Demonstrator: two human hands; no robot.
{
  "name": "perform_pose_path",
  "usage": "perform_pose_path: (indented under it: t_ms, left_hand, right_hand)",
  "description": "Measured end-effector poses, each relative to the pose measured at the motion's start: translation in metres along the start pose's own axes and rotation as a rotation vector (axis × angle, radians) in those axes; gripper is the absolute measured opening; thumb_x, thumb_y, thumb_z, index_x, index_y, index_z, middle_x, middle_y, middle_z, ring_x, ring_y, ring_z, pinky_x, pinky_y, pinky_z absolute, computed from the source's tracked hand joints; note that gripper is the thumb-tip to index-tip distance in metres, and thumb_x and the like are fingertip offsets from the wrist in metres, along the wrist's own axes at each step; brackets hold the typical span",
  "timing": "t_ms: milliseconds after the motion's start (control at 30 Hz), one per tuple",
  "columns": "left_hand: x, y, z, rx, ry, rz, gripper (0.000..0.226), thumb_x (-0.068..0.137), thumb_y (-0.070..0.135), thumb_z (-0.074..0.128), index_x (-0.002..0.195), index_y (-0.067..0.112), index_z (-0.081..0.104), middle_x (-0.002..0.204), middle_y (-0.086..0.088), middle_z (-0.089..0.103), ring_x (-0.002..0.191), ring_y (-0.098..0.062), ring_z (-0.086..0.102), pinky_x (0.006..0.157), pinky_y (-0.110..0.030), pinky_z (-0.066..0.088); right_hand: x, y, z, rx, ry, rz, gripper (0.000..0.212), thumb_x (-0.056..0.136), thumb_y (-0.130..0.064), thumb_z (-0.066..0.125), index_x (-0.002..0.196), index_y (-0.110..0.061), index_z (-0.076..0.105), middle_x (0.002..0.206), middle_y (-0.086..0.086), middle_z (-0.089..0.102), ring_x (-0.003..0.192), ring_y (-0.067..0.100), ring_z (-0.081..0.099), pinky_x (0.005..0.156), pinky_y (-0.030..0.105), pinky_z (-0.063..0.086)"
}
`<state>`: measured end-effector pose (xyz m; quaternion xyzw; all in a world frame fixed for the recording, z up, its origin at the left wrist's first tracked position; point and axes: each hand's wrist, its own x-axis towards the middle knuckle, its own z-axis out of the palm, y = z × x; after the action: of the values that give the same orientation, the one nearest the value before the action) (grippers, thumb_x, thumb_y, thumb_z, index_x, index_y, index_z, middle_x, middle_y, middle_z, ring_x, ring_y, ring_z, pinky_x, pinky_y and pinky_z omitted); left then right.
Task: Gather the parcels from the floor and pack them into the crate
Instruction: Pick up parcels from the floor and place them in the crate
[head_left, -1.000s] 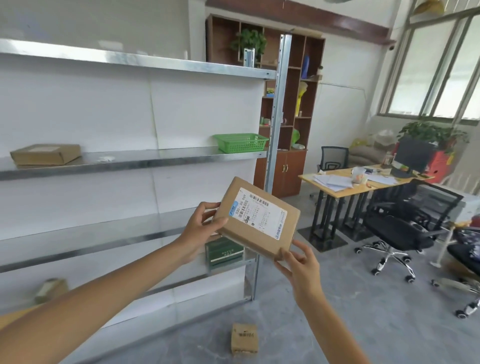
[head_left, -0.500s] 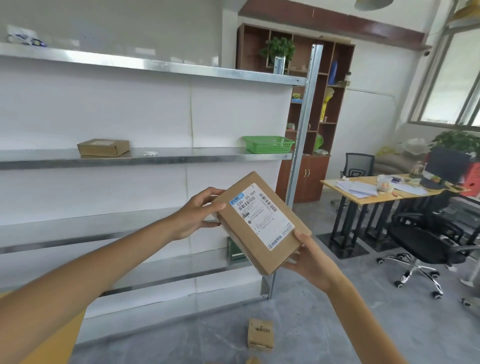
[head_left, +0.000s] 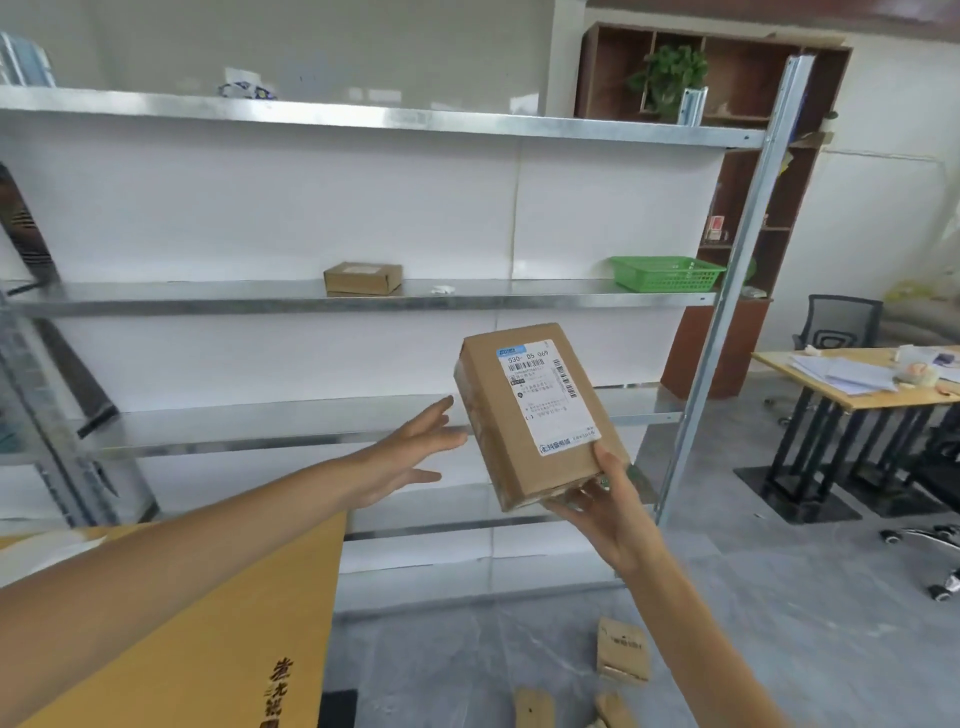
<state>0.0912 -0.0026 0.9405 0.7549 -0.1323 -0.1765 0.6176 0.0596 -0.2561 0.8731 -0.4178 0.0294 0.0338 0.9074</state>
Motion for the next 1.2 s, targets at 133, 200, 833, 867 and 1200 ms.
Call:
perform_pose_path:
  t_ms: [133, 200, 833, 867, 1200]
  left_hand:
    - [-0.039, -0.016, -0.034, 0.088, -0.077, 0.005, 0.066, 0.092, 0.031, 0.057, 0.141, 0.054, 0.019, 0.150, 0.019, 0.023, 0.135, -0.004, 0.031, 0.109, -0.038, 0.036]
    - [-0.052, -0.023, -0.043, 0.078, -0.081, 0.002, 0.071, 0.092, 0.028, 0.058, 0.142, 0.054, 0.015, 0.149, 0.021, 0.022, 0.135, -0.002, 0.032, 0.108, -0.037, 0.036]
    - [-0.149, -0.055, -0.007, -0.022, 0.101, -0.071, 0.076, 0.091, 0.013, 0.058, 0.143, 0.051, 0.018, 0.140, 0.019, 0.034, 0.129, -0.009, 0.039, 0.094, -0.032, 0.042]
    - [-0.152, -0.056, -0.005, -0.023, 0.102, -0.069, 0.076, 0.091, 0.013, 0.058, 0.143, 0.051, 0.018, 0.141, 0.018, 0.035, 0.128, -0.008, 0.040, 0.094, -0.032, 0.042]
    - [-0.183, -0.054, -0.003, -0.032, 0.114, -0.088, 0.078, 0.082, 0.019, 0.066, 0.139, 0.054, 0.025, 0.133, 0.023, 0.042, 0.128, -0.006, 0.041, 0.095, -0.035, 0.043]
  right_hand:
    - [-0.002, 0.040, 0.038, -0.006, 0.001, 0.014, 0.066, 0.078, -0.037, 0.066, 0.137, -0.019, 0.042, 0.123, 0.016, 0.055, 0.115, 0.031, 0.057, 0.082, 0.055, 0.054]
    - [-0.009, 0.054, 0.054, -0.011, -0.011, 0.006, 0.066, 0.078, -0.036, 0.066, 0.137, -0.017, 0.042, 0.111, 0.012, 0.059, 0.102, 0.027, 0.061, 0.084, 0.057, 0.052]
    - [-0.097, 0.087, 0.069, -0.100, -0.046, 0.116, 0.063, 0.087, -0.034, 0.061, 0.139, -0.015, 0.032, 0.136, 0.017, 0.049, 0.116, 0.031, 0.057, 0.084, 0.053, 0.054]
    - [-0.101, 0.088, 0.069, -0.096, -0.039, 0.126, 0.060, 0.088, -0.033, 0.060, 0.139, -0.015, 0.032, 0.137, 0.017, 0.048, 0.116, 0.031, 0.057, 0.085, 0.054, 0.053]
    - [-0.131, 0.094, 0.072, -0.106, -0.082, 0.135, 0.069, 0.080, -0.038, 0.064, 0.140, -0.017, 0.035, 0.134, 0.015, 0.051, 0.117, 0.030, 0.057, 0.091, 0.055, 0.051]
